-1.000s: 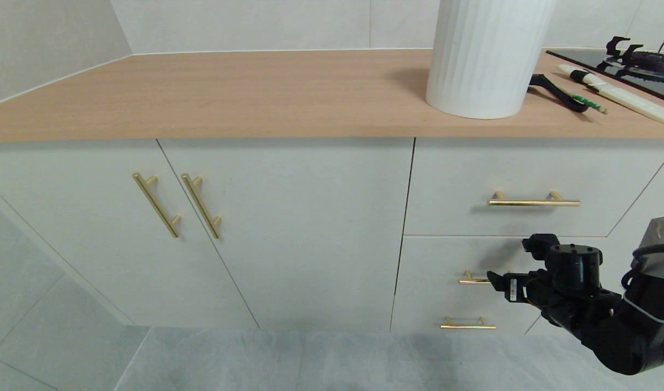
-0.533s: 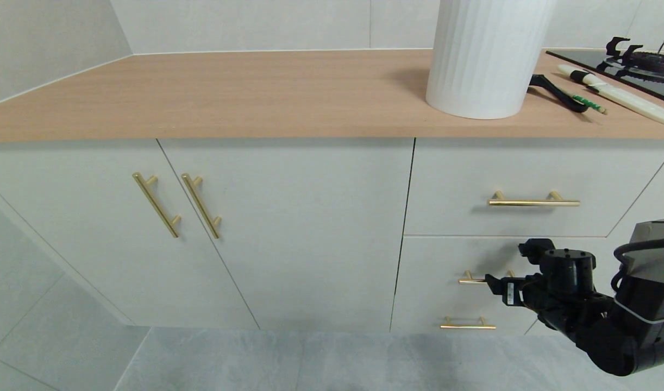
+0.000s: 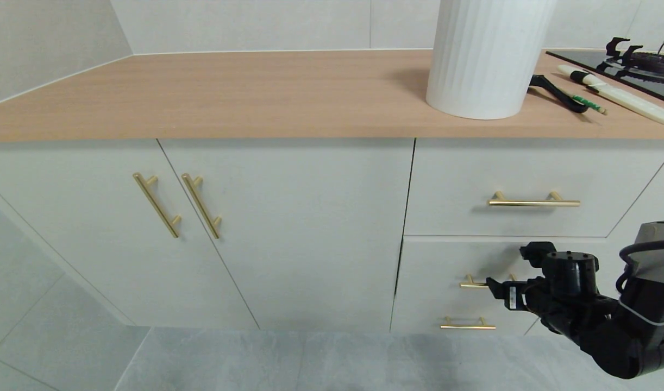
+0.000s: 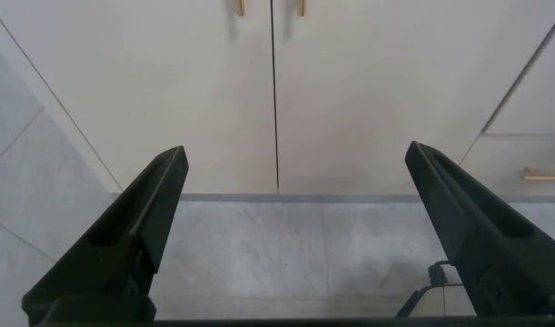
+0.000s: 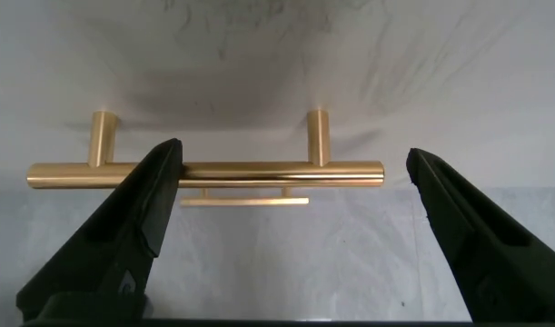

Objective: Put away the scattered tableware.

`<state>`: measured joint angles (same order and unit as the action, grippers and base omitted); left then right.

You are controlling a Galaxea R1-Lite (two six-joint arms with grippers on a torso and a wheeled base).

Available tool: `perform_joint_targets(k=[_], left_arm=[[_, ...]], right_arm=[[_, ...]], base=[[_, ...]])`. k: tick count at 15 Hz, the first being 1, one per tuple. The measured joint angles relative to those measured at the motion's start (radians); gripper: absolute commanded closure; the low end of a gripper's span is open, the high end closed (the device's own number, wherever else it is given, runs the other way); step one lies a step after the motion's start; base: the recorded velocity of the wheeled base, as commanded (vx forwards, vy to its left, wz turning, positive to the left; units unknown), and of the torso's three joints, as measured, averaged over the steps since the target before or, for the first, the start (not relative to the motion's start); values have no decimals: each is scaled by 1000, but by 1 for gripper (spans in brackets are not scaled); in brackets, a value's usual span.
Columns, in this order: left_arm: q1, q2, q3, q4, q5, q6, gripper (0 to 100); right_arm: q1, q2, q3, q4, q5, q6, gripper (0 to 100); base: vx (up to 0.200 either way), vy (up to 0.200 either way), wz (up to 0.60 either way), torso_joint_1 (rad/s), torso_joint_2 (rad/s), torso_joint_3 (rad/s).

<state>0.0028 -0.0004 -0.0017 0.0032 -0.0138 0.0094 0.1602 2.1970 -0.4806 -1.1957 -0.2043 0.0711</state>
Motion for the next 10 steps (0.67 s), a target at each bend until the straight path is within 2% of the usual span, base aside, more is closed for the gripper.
perform_joint_targets(k=[2,5,9,10], left_arm=[[0,0,0,0,0,0,0],[0,0,0,0,0,0,0],[0,0,0,0,0,0,0],[0,0,0,0,0,0,0]], right_arm=[[1,-73,26,141,70,-3,0],[7,-283,29,462,147,-6,0],[40,-652,-76,948,193,-6,0],[57,-734,-110,1024,197,-5,0]], base=[[0,0,0,0,0,0],[0,0,0,0,0,0],[0,0,0,0,0,0],[0,0,0,0,0,0]])
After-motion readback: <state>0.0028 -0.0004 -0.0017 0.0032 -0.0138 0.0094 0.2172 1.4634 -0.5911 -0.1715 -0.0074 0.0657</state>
